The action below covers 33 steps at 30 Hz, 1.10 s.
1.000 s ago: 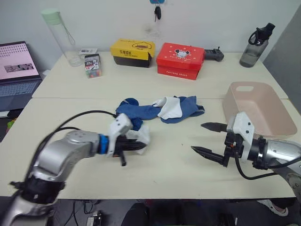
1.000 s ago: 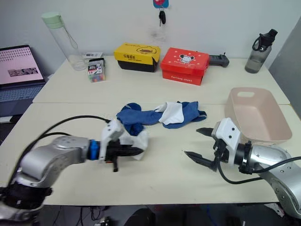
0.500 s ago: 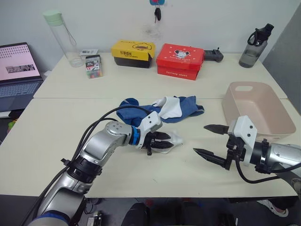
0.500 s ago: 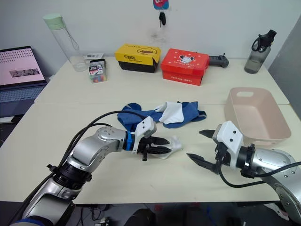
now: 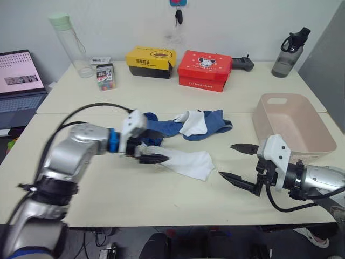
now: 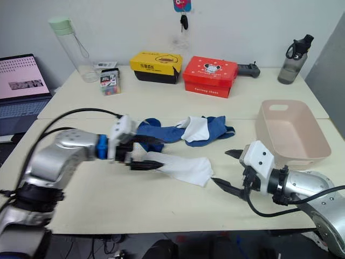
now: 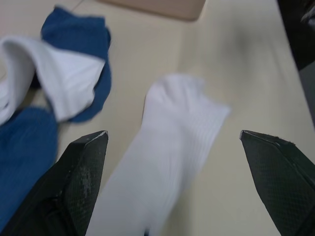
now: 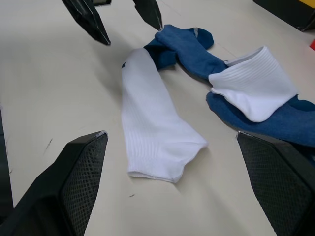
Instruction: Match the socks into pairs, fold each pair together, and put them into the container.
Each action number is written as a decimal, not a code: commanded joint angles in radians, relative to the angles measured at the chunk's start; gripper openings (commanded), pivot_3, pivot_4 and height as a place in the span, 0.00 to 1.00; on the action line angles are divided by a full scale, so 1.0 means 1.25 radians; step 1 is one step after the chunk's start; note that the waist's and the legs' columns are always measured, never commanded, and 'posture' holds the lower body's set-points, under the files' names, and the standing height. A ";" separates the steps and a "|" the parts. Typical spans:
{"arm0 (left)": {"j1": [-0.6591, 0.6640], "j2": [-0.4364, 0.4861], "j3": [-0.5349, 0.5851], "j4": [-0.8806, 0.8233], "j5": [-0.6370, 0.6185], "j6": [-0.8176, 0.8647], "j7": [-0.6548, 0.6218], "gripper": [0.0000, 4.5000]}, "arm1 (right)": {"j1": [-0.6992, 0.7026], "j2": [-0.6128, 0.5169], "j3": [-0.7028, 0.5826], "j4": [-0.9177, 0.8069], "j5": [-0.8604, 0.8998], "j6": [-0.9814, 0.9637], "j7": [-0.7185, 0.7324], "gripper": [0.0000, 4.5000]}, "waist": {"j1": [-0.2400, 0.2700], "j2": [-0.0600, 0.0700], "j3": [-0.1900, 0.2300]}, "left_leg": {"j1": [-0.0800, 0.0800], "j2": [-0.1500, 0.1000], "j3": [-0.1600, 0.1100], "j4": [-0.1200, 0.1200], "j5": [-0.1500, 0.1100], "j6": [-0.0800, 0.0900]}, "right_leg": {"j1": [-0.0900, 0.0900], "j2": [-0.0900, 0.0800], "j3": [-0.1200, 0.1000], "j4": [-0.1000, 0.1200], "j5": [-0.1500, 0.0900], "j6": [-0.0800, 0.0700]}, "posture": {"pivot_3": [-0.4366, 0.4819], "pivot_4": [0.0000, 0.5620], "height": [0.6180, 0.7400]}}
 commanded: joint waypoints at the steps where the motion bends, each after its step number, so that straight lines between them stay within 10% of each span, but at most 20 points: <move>1: 0.035 0.042 0.033 0.031 0.039 -0.066 -0.015 0.99 | -0.006 -0.003 0.022 -0.010 -0.027 -0.039 0.011 1.00 | 0.000 0.000 0.000 | 0.000 0.000 0.000 0.000 0.000 0.000 | 0.000 0.000 0.000 0.000 0.000 0.000 | 0.48 0.27 1.00; 16: 0.050 -0.117 0.043 0.172 0.047 0.001 0.109 0.99 | -0.047 0.013 0.073 0.006 -0.057 -0.054 0.020 1.00 | 0.009 -0.001 0.000 | -0.001 -0.001 -0.001 0.001 0.000 0.000 | 0.000 -0.001 0.000 0.000 0.000 0.000 | 0.48 0.27 1.00; 31: 0.088 -0.096 0.045 0.084 -0.006 0.092 0.037 0.01 | -0.039 0.018 0.068 -0.003 -0.056 -0.050 0.019 1.00 | 0.006 -0.001 0.000 | -0.001 -0.001 -0.001 0.002 0.000 0.000 | 0.000 -0.001 0.000 0.000 0.000 0.000 | 0.48 0.27 1.00; 33: 0.104 -0.075 0.045 0.039 -0.028 0.128 0.022 0.00 | -0.037 0.016 0.067 -0.003 -0.055 -0.050 0.022 1.00 | 0.006 -0.001 0.000 | -0.001 -0.001 -0.001 0.002 0.000 0.000 | 0.000 -0.001 0.000 0.000 0.000 0.000 | 0.48 0.27 1.00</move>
